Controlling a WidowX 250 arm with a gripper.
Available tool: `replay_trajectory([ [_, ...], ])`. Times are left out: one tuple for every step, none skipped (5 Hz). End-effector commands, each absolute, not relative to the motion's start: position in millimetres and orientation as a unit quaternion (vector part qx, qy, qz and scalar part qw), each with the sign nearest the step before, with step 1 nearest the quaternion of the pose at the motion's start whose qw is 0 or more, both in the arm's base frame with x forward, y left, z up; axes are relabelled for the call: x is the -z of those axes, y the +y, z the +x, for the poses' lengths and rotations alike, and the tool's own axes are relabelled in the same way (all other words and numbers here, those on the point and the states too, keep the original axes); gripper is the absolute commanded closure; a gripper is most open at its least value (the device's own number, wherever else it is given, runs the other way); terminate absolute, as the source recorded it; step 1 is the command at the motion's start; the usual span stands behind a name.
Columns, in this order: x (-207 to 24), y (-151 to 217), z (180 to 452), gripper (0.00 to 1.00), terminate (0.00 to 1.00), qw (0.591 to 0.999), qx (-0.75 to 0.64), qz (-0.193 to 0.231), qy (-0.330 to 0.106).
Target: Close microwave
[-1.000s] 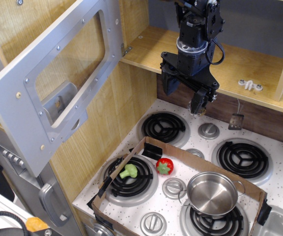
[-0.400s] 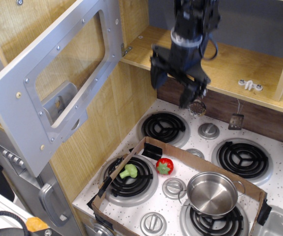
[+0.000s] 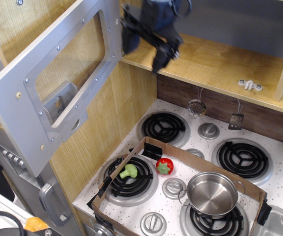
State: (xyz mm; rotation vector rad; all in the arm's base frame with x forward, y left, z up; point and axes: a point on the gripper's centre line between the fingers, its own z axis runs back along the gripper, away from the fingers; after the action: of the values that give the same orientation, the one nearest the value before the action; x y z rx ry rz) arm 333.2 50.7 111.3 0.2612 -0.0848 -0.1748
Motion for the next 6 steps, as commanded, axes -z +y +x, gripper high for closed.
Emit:
replay_trajectory([
  [-185.9,86.2,315.6,0.0,0.0,0.973,0.09,0.196,-0.086],
  [-204.4,98.7,310.6,0.0,0.0,0.967,0.083,0.221,-0.091],
  [-215.4,116.7,306.6,0.0,0.0,0.967,0.059,0.234,-0.085],
  [-217.0,132.5,304.0,0.0,0.0,0.969,0.042,0.229,-0.083],
  [-213.4,140.1,303.0,0.0,0.0,0.971,0.031,0.221,-0.081],
  [-203.1,148.7,302.0,0.0,0.0,0.975,0.014,0.206,-0.084],
])
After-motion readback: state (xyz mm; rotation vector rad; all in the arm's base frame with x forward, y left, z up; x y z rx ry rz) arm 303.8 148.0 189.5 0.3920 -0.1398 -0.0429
